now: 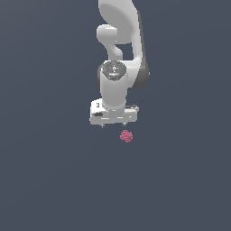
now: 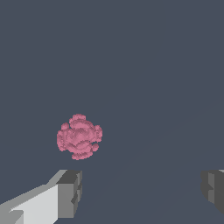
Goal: Pick up the object and move it to a goal position.
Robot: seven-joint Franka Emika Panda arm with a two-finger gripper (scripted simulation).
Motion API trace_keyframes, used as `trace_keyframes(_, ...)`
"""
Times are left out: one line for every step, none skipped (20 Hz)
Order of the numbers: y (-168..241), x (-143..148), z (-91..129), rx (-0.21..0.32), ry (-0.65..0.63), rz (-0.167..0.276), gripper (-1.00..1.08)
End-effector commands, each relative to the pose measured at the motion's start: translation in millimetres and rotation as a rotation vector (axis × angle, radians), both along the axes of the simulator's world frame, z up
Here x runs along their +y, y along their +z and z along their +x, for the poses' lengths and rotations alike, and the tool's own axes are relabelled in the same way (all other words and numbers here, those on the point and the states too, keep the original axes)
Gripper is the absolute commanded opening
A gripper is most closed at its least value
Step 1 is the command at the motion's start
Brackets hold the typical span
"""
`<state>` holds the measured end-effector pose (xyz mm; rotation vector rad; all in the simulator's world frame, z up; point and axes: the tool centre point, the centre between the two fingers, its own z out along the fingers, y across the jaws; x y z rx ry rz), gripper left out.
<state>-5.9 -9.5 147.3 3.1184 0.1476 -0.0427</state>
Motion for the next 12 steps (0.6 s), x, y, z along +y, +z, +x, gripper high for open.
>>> trace_keyframes(-3.0,2.9,-0.1,0.0,0.045,0.001,1.0)
trace_keyframes(-4.4,4.3,-0.1,0.0,0.066,0.001,1.0)
trace_keyframes(-5.9,5.8,-0.2,0.0,0.089,0.001,1.0)
trace_keyframes(-7.5,7.4,-0.2,0.001,0.114,0.002,1.0)
trace_keyframes(-9.2,9.1,-0.3,0.001,0.141,0.002,1.0)
trace_keyframes(-11.0,10.9,-0.4,0.001,0.169,0.003,1.0)
trace_keyframes(-12.9,12.9,-0.5,0.001,0.199,0.003,1.0)
trace_keyframes(-14.9,15.0,-0.6,0.001,0.23,0.004,1.0)
trace_keyframes(-16.9,17.2,-0.7,0.0,0.263,0.005,1.0)
trace_keyframes(-18.9,19.3,-0.8,0.0,0.295,0.006,1.0)
trace_keyframes(-20.9,21.5,-1.0,0.0,0.328,0.007,1.0)
trace_keyframes(-22.9,23.8,-1.1,0.0,0.36,0.008,1.0)
